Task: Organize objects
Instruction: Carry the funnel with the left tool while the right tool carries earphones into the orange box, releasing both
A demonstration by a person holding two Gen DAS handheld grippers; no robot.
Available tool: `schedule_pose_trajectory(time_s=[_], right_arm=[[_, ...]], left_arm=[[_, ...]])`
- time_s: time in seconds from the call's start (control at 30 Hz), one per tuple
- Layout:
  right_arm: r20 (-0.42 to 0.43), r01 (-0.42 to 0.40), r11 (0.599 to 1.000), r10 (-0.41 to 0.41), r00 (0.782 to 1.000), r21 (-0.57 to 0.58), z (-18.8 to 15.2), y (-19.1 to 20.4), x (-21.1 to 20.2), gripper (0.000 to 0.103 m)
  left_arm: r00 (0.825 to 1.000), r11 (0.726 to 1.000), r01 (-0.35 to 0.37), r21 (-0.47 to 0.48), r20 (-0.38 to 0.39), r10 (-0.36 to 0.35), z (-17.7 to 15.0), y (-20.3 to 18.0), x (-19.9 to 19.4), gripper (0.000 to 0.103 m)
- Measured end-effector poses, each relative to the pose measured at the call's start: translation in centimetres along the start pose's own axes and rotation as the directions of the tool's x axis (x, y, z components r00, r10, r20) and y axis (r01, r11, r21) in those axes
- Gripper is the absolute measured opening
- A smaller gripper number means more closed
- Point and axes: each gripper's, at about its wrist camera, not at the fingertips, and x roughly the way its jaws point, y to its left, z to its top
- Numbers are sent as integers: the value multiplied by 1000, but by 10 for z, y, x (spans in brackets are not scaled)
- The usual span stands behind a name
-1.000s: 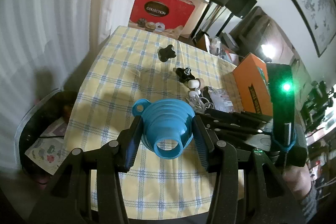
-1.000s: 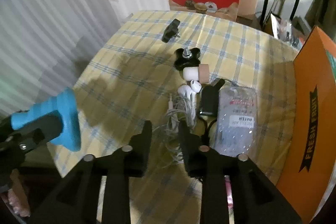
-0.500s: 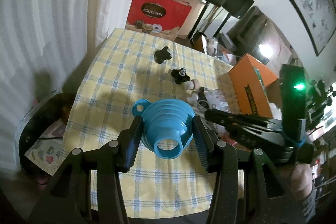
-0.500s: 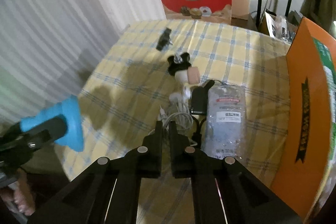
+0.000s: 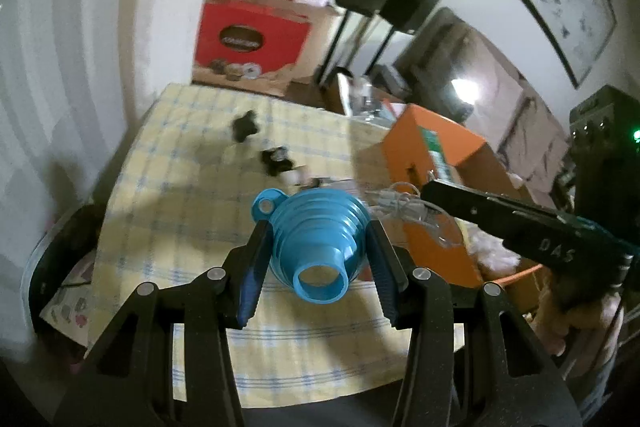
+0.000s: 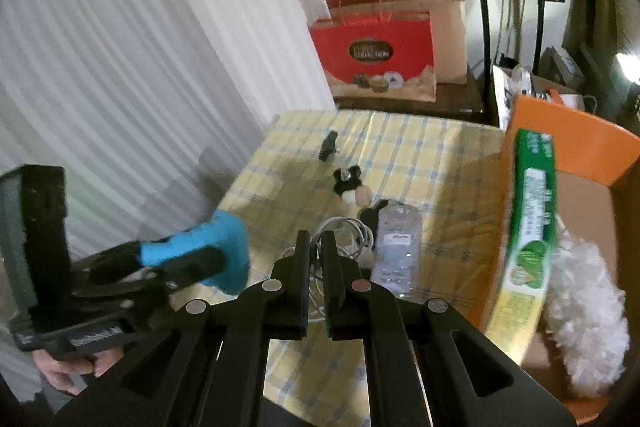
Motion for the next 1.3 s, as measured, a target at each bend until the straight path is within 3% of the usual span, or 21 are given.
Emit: schedule_pose_trajectory(time_s=[0.47, 0.8, 1.03, 1.3], right_arm=[[115, 60, 996, -67, 991, 66, -11, -45, -101, 4], [115, 133, 973, -156, 981, 186, -43, -105, -132, 4], [110, 141, 957, -173, 979, 255, -61, -133, -140, 4], [86, 150, 943, -182, 979, 297, -71, -154, -134, 4]], left_arm=[[988, 978, 155, 139, -40, -151, 8, -103, 7, 45], [969, 944, 234, 234, -137, -206, -4, -176, 48, 45], [958, 932, 249, 264, -212, -195, -19, -211, 82, 45], [957, 928, 222, 300, -251, -148, -28, -227, 105, 45]])
